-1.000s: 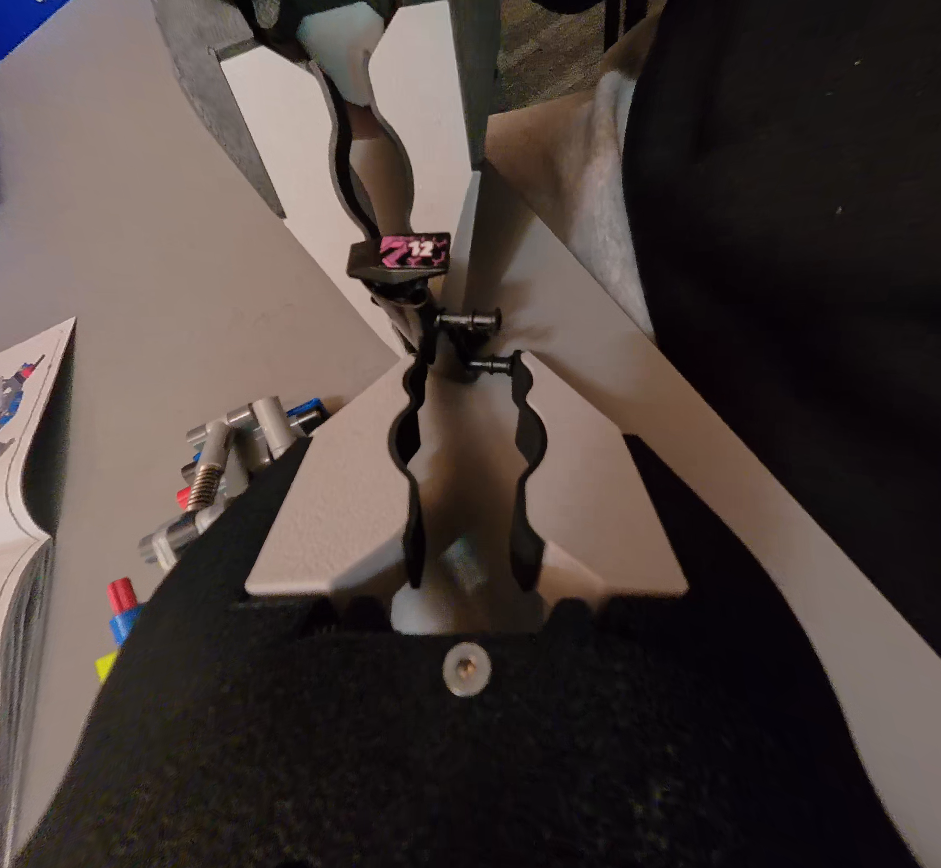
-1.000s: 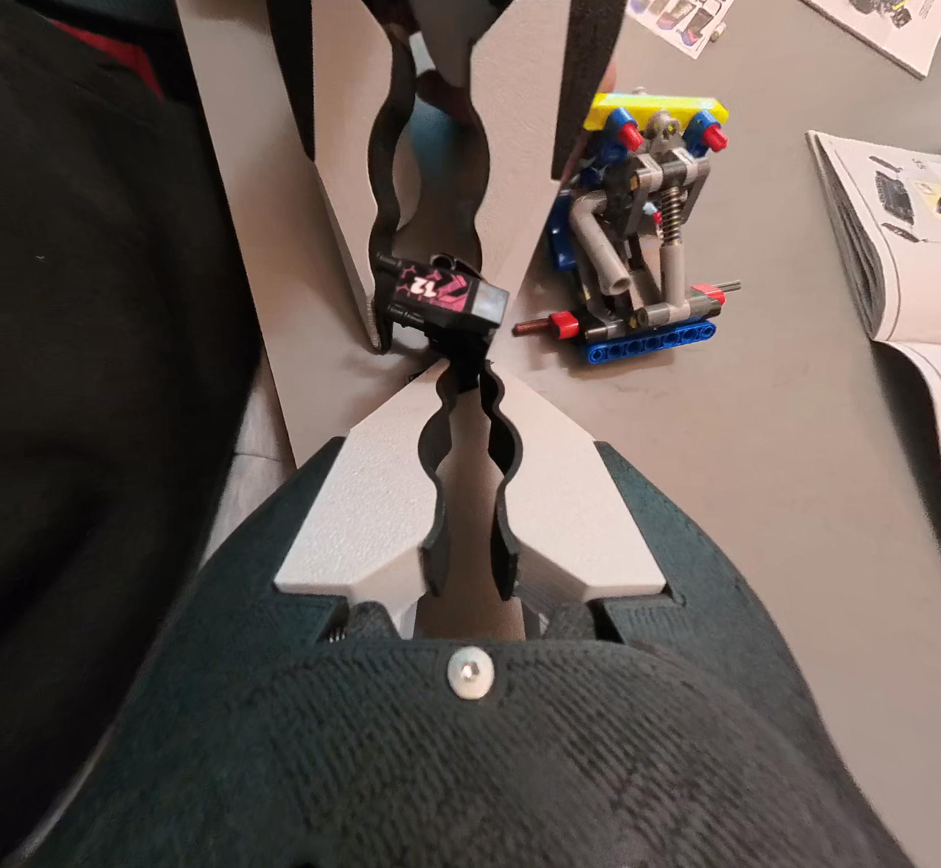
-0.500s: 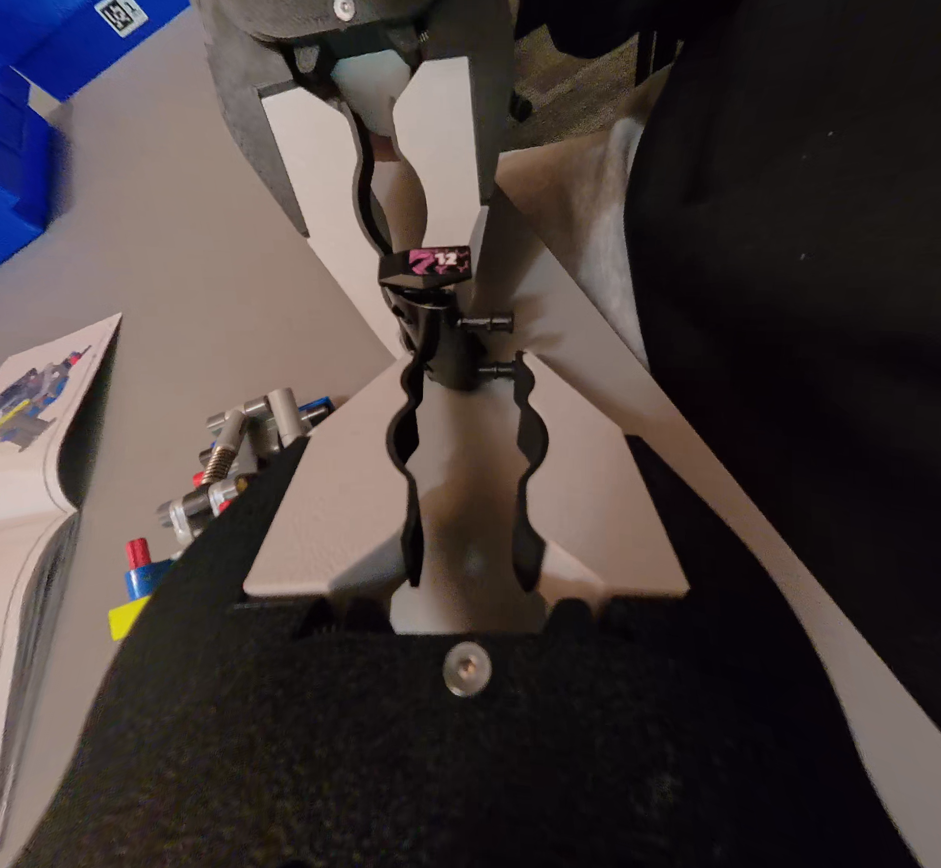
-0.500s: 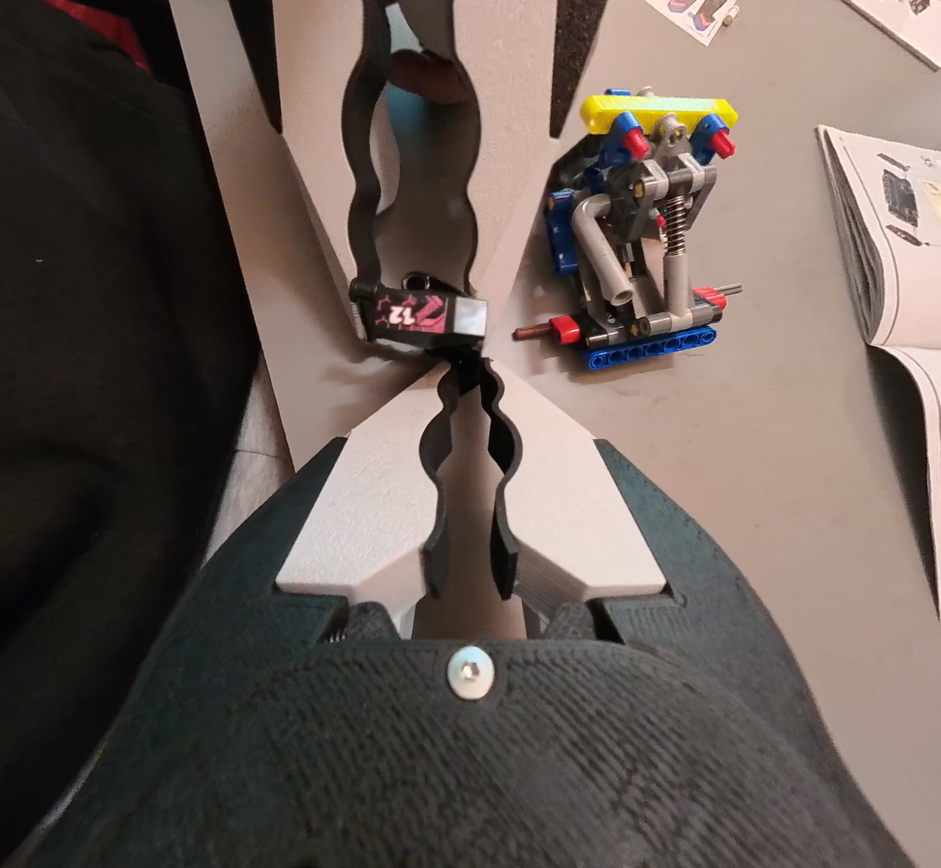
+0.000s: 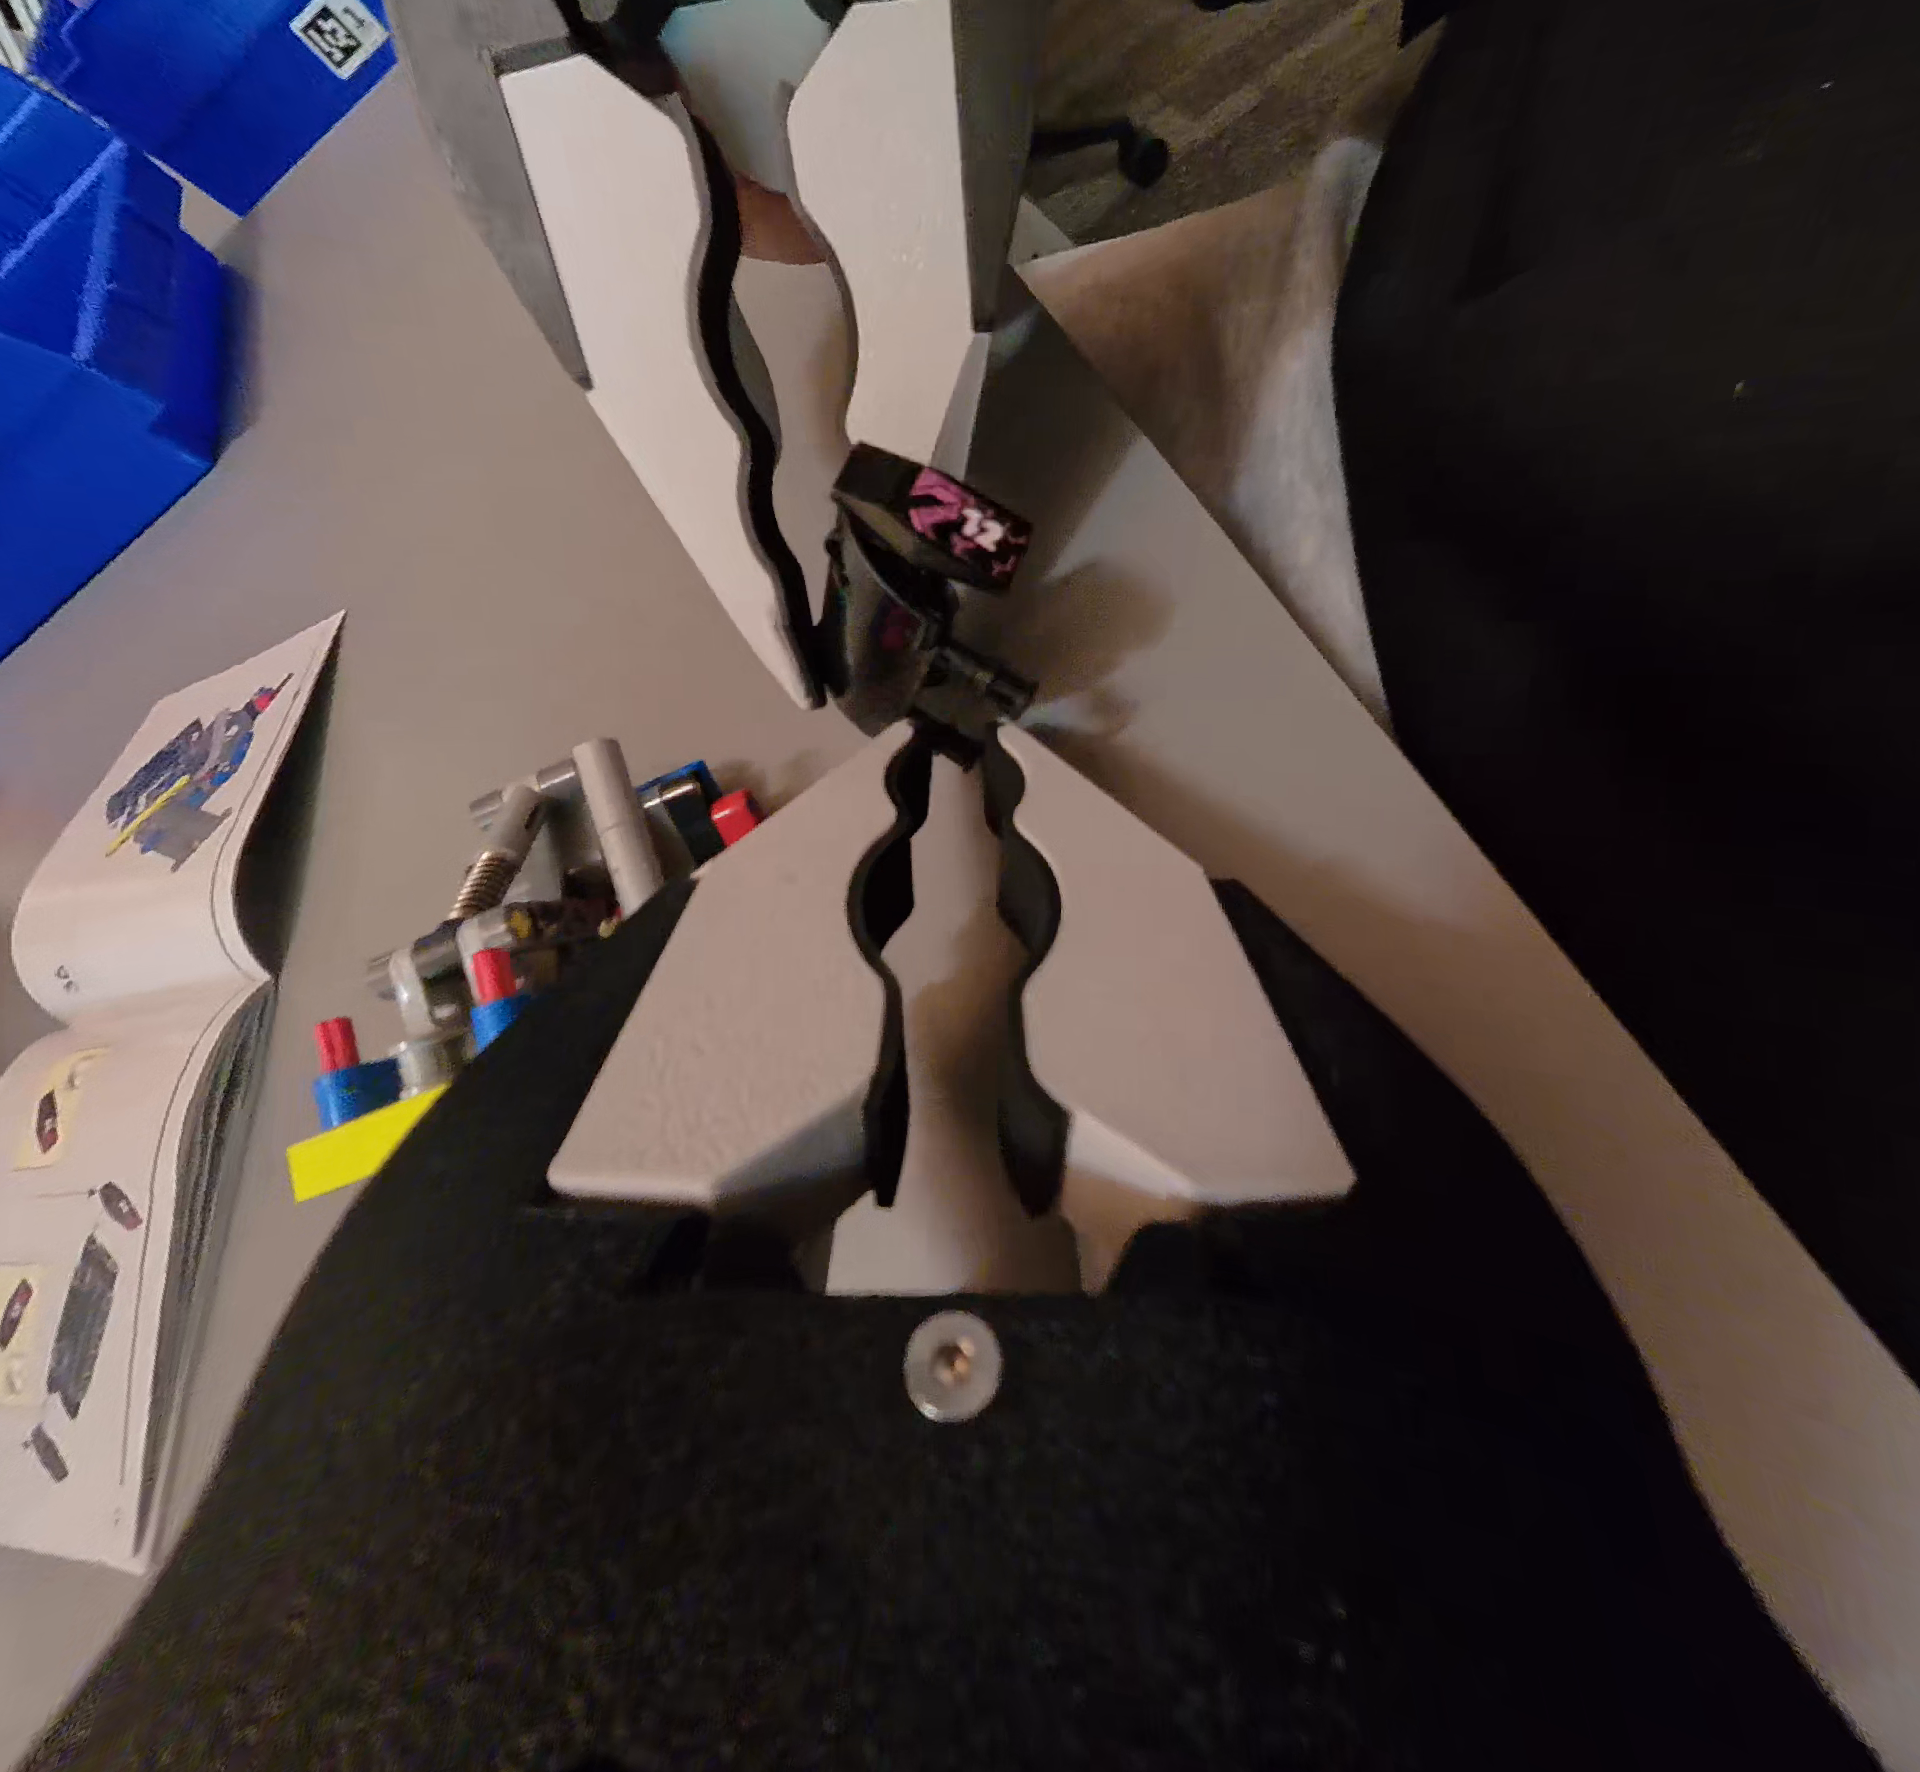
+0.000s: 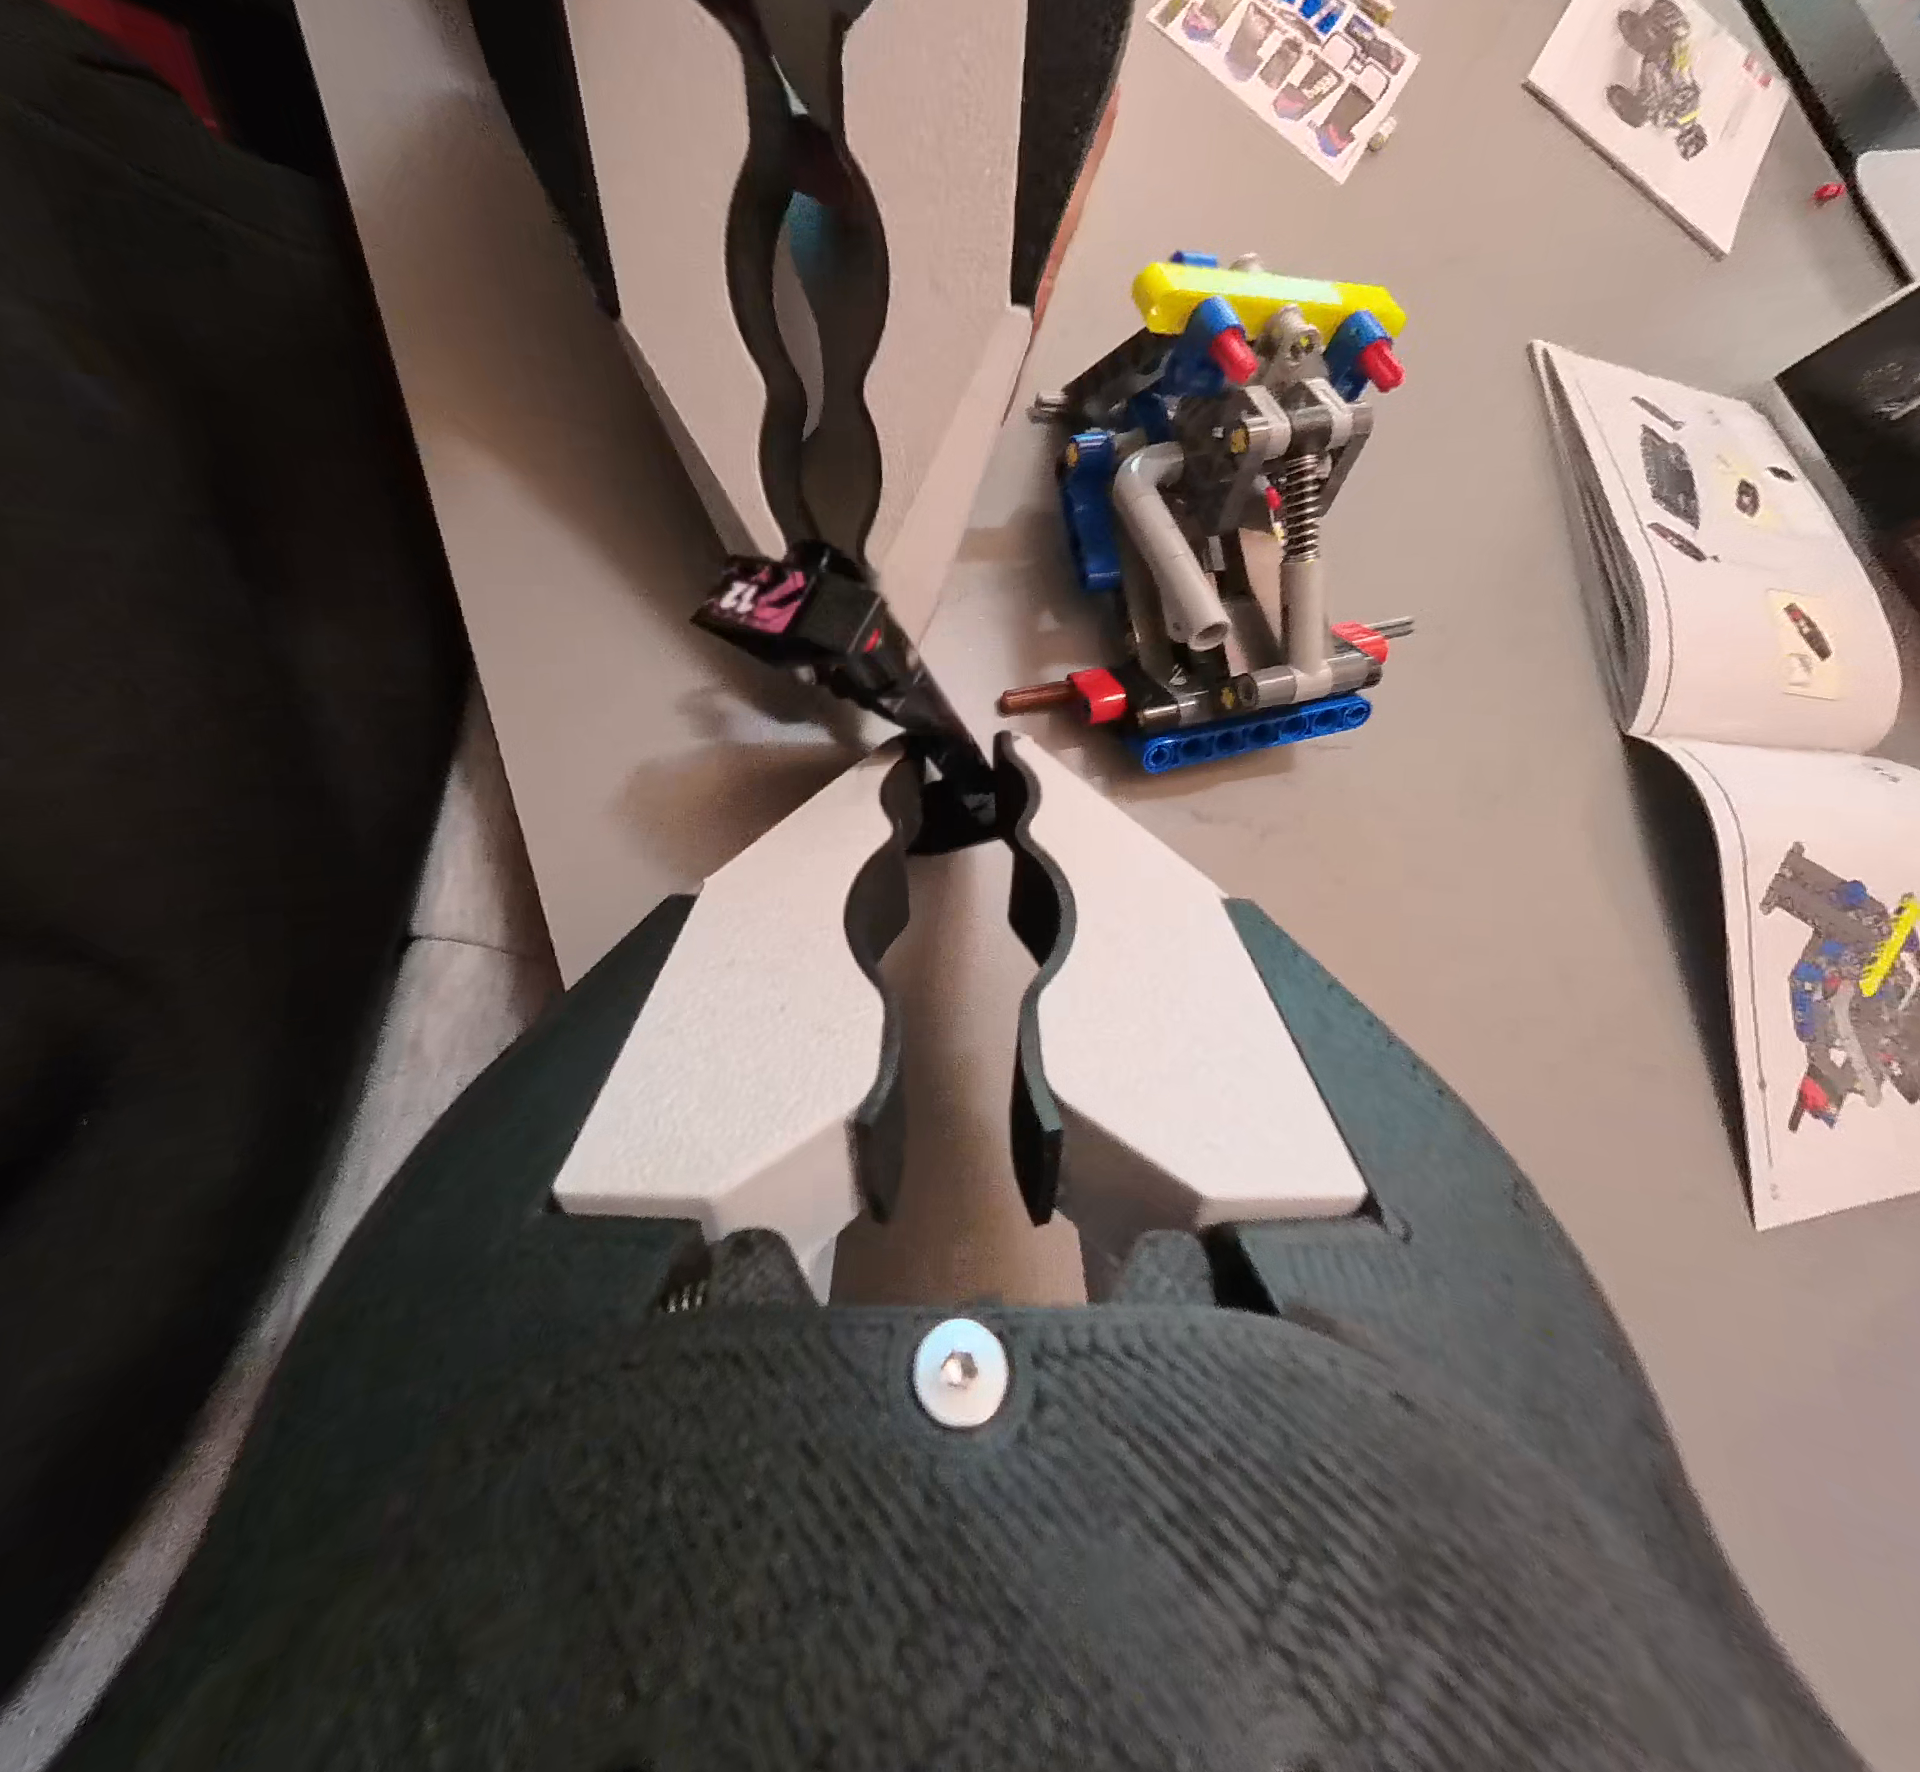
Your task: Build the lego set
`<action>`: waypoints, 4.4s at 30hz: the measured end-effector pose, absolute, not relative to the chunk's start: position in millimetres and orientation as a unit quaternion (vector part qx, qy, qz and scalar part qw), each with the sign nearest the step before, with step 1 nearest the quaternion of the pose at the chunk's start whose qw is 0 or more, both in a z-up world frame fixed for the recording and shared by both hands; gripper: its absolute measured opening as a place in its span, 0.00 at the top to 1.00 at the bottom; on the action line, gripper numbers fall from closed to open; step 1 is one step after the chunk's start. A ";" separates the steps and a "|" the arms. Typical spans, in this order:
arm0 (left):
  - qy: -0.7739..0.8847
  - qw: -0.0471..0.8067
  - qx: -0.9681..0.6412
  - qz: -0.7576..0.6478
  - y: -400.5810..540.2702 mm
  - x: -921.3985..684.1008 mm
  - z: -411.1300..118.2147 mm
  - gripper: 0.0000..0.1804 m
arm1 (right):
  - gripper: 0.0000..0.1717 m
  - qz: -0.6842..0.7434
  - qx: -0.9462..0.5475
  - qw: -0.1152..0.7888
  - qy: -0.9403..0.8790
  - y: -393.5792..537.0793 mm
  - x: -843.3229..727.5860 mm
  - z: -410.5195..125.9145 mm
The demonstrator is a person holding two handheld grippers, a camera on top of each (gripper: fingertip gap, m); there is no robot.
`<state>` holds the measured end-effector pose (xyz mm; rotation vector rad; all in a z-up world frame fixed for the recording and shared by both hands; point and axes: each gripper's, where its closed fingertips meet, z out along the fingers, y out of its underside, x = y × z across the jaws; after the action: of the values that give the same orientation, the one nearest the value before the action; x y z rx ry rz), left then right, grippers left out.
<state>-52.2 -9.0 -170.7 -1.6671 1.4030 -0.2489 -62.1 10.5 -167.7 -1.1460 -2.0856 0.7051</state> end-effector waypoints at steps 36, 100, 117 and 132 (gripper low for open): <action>0.603 0.496 -0.588 0.212 36.2 -34.6 -119.1 1.00 | 0.95 0.451 -0.639 0.091 -0.617 4.8 -43.9 -172.5; 0.499 0.488 -0.655 0.290 96.0 -33.9 -126.5 1.00 | 0.95 0.502 -0.698 0.212 -0.465 77.3 -43.0 -156.2; 0.583 0.388 -0.675 0.233 129.4 -69.2 -97.8 1.00 | 0.95 0.509 -0.718 0.192 -0.435 88.9 -38.4 -159.4; 0.510 0.342 -0.789 -0.016 149.6 -85.2 -150.0 0.82 | 0.96 0.547 -0.727 0.191 -0.368 111.2 -33.3 -150.3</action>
<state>-85.2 149.6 -150.0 -2.0524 1.3259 -0.0418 -33.3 111.2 -150.3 -2.0417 -1.0326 1.5372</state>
